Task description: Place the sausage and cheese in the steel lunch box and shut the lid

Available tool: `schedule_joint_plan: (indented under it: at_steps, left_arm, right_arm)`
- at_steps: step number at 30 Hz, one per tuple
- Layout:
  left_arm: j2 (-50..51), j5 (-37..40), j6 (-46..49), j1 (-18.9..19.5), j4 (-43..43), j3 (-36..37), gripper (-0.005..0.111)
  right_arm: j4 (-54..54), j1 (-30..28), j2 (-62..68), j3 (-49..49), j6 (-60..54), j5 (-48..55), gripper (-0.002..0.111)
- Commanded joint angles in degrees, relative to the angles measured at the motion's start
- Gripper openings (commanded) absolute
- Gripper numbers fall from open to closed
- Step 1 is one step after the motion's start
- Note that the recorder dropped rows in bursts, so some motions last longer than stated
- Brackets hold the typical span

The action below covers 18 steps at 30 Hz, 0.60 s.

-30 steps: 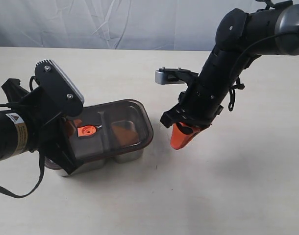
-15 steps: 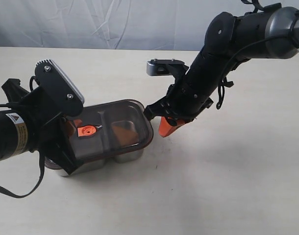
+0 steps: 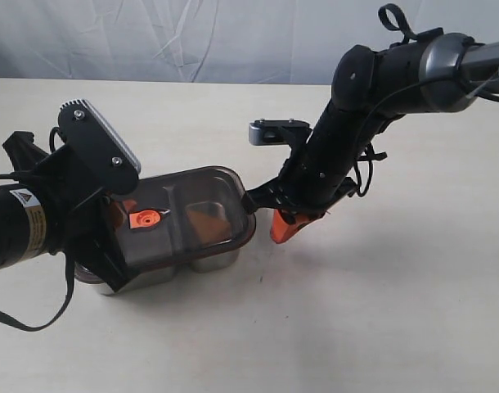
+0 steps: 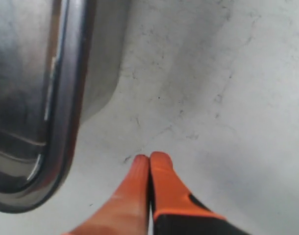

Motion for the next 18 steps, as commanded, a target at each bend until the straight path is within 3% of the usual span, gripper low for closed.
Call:
schedule_joint_plan:
  at_steps: [1,18]
  left_arm:
    - [0.21,-0.06,-0.54,-0.04,0.11,0.11,0.029]
    - [0.21,-0.17,-0.54,-0.04,0.11,0.11,0.029]
  right_arm:
    - [2.86,0.00,0.20,-0.26,0.01,-1.47,-0.001]
    - [7.72,0.00,0.20,-1.35,-0.52,-3.70,-0.001]
